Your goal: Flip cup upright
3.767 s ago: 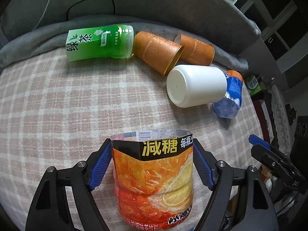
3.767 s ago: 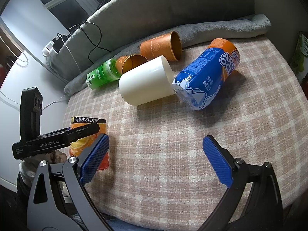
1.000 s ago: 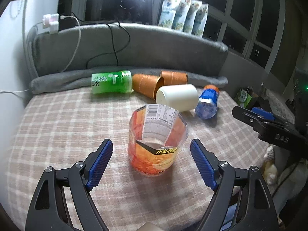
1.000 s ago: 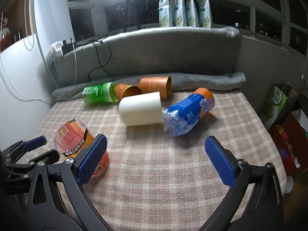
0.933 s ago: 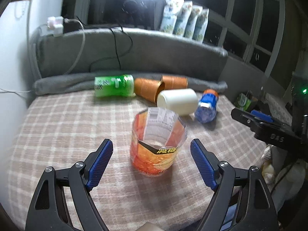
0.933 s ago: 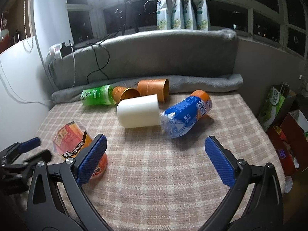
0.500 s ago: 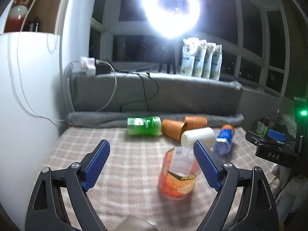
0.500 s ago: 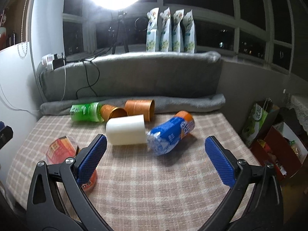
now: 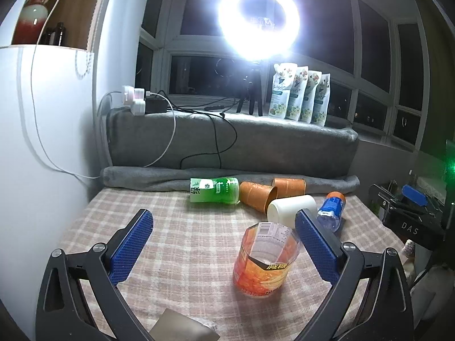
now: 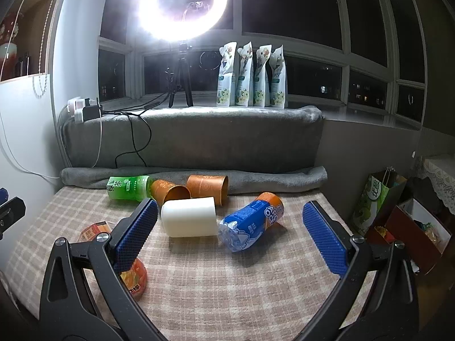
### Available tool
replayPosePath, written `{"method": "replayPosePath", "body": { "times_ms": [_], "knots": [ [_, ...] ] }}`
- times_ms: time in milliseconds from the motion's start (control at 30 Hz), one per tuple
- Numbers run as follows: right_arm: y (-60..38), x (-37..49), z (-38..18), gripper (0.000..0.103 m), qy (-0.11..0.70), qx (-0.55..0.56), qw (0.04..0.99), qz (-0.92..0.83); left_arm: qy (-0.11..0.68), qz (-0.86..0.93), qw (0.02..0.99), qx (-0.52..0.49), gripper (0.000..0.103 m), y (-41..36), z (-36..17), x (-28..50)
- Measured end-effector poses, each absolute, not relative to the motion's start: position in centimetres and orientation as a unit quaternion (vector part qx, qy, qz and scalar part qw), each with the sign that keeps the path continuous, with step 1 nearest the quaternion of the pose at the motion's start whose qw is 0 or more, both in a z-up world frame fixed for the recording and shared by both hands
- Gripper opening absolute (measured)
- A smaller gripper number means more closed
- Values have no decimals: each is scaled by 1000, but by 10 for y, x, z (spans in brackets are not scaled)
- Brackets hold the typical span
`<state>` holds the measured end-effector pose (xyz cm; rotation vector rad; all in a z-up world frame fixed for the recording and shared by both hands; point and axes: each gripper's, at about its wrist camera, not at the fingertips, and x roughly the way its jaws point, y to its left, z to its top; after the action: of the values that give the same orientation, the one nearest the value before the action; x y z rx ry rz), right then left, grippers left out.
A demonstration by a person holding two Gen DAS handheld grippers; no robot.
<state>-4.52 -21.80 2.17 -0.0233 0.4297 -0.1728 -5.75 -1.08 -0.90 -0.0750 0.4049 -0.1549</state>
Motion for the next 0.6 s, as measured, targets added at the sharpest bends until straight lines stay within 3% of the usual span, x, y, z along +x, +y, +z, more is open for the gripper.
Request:
{"method": "replayPosePath", "body": {
  "times_ms": [600],
  "knots": [
    [-218, -45, 23, 103, 211, -12, 974, -86, 209, -77, 974, -36, 103, -12, -11, -55]
  ]
}}
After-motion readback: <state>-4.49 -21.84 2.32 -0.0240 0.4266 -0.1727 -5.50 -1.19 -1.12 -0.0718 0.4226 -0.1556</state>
